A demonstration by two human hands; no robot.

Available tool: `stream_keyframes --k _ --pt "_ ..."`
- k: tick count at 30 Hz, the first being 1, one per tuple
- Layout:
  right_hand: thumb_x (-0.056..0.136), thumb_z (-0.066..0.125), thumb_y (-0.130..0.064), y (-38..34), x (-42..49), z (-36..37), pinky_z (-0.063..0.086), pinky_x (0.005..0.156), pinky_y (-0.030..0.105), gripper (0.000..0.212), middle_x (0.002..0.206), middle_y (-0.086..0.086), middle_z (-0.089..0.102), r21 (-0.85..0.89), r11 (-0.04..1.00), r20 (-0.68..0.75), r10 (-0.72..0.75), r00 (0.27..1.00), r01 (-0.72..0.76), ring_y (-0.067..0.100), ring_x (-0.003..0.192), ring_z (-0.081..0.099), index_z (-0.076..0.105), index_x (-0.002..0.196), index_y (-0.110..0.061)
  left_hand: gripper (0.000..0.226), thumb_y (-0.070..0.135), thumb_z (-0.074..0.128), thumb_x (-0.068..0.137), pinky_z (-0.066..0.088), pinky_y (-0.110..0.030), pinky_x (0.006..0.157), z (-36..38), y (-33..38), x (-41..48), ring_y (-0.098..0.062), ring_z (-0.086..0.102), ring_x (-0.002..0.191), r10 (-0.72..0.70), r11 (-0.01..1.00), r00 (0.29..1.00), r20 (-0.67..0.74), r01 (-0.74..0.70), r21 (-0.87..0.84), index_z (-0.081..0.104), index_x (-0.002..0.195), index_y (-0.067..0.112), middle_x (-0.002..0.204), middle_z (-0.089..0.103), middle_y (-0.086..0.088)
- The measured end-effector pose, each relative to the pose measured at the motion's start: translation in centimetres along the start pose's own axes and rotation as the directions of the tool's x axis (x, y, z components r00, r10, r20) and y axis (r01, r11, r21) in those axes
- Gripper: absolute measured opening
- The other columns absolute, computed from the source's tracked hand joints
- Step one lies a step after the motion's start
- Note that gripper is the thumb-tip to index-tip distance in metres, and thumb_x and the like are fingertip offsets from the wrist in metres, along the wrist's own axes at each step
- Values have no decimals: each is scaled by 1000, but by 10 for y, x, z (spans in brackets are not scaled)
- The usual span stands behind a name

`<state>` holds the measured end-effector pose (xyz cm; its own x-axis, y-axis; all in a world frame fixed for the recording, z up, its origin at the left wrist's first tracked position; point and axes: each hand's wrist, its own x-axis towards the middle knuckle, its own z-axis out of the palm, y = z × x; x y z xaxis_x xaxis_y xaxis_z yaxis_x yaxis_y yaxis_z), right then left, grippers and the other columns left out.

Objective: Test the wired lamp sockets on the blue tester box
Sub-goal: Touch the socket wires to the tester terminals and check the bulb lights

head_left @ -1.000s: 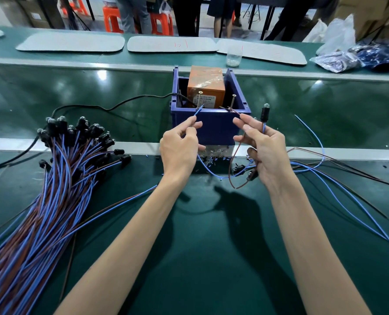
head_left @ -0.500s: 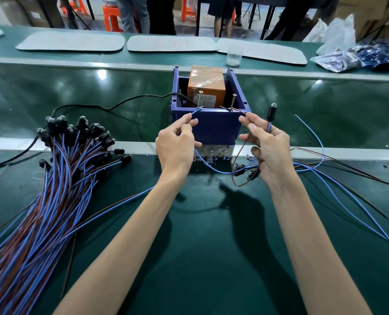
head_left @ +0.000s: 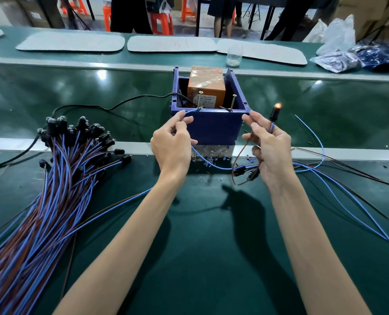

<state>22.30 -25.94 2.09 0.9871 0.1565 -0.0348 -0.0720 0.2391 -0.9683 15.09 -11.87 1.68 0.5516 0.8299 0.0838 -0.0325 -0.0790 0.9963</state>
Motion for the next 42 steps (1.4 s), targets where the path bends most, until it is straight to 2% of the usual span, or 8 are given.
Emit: stream_keyframes --k 2,4,6,10,17,26,37,42 --pt "97 50 -4 -1 0 0 23 38 12 24 103 -4 72 15 1000 -14 -7 1000 7 0 55 57 65 110 -18 32 11 45 91 51 -21 67 1 0 -1 -10 62 44 20 1000 999 -31 -20 -9 71 109 20 85 70 21" --pt "97 50 -6 -1 0 0 23 39 12 24 102 -6 72 7 1000 -13 -7 1000 8 1 55 55 64 109 -21 31 10 44 93 54 -28 70 1 -1 -2 -10 60 42 37 999 998 -50 -38 -20 69 108 22 85 71 19" --pt "96 50 -7 -1 -1 0 23 39 12 24 101 -4 74 -5 1000 5 10 1000 -10 2 54 51 64 109 -23 33 9 43 94 55 -31 70 1 -2 -1 -8 57 40 63 998 997 -52 -64 -26 66 113 20 84 71 18" --pt "95 51 -8 -1 -1 0 24 38 12 27 99 -4 75 -64 997 37 40 999 -38 1 52 46 66 115 -18 40 6 40 95 44 -11 57 1 -5 3 -5 50 34 97 994 995 37 -99 48 58 128 17 79 70 17" --pt "95 50 -8 -1 -1 1 25 38 10 27 90 -6 76 -88 995 45 52 998 -48 0 51 45 66 115 -17 35 8 42 95 43 -11 54 1 -6 5 -4 48 33 68 993 992 104 -78 93 63 122 18 74 69 19" --pt "92 50 -4 -4 -4 3 26 38 10 26 84 -3 74 -106 993 87 65 994 -56 6 54 39 71 93 -20 33 7 42 95 41 -9 51 1 -5 4 -5 46 33 61 996 992 115 -68 59 63 118 18 77 70 15" --pt "90 48 -1 -3 -3 1 23 35 11 29 78 -3 72 -87 995 78 54 995 -47 5 50 36 71 85 -18 32 6 40 95 41 -11 50 1 -7 3 -4 45 34 57 997 993 103 -62 43 64 112 18 75 68 14" --pt "93 48 -2 0 0 1 23 37 12 26 82 -2 74 -29 999 3 39 999 -39 5 50 36 67 103 -19 33 6 40 96 43 -12 49 1 -8 5 -4 47 34 75 997 996 53 -77 30 64 116 16 75 68 16"
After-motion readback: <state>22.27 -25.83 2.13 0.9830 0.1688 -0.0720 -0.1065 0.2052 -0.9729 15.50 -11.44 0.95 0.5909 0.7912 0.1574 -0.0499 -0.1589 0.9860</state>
